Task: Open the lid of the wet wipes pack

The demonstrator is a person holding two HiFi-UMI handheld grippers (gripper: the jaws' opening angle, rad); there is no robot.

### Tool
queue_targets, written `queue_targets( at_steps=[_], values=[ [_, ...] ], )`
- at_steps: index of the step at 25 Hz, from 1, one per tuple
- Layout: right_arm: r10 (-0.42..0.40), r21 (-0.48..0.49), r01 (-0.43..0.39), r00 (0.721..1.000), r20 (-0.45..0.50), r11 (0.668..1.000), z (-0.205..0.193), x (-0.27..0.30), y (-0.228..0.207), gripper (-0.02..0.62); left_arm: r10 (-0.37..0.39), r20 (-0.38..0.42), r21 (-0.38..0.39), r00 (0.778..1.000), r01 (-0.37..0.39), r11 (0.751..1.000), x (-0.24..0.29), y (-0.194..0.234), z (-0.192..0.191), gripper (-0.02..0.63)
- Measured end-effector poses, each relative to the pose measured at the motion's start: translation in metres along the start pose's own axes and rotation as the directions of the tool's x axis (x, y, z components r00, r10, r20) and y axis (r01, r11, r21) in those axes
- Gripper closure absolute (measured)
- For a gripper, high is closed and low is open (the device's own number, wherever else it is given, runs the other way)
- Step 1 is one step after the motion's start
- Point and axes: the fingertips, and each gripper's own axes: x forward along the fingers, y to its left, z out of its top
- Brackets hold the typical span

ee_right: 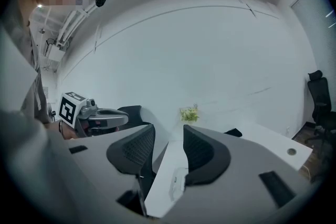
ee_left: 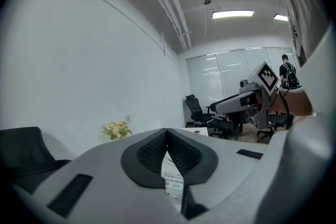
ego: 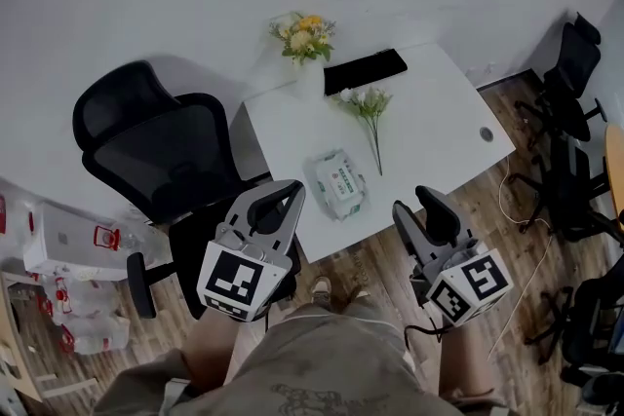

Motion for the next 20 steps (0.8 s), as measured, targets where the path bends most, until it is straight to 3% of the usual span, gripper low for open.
queue_targets(
  at_steps=[13,20],
  values=[
    [0.096,0.059,-0.090,0.989,-0.113,0.994,-0.034,0.053,-0.040,0.410,0.071,-0.074,-0.080,0.995,-0.077,0.994,0.039,0.016,-0.022,0.589],
    [0.148,0.092,-0.132,0.967,-0.207,0.987,-0.070,0.095,-0.057,0.410,0.094,-0.154,-0.113,0.984,-0.112,0.987,0.069,0.024,-0.056,0.589]
  ],
)
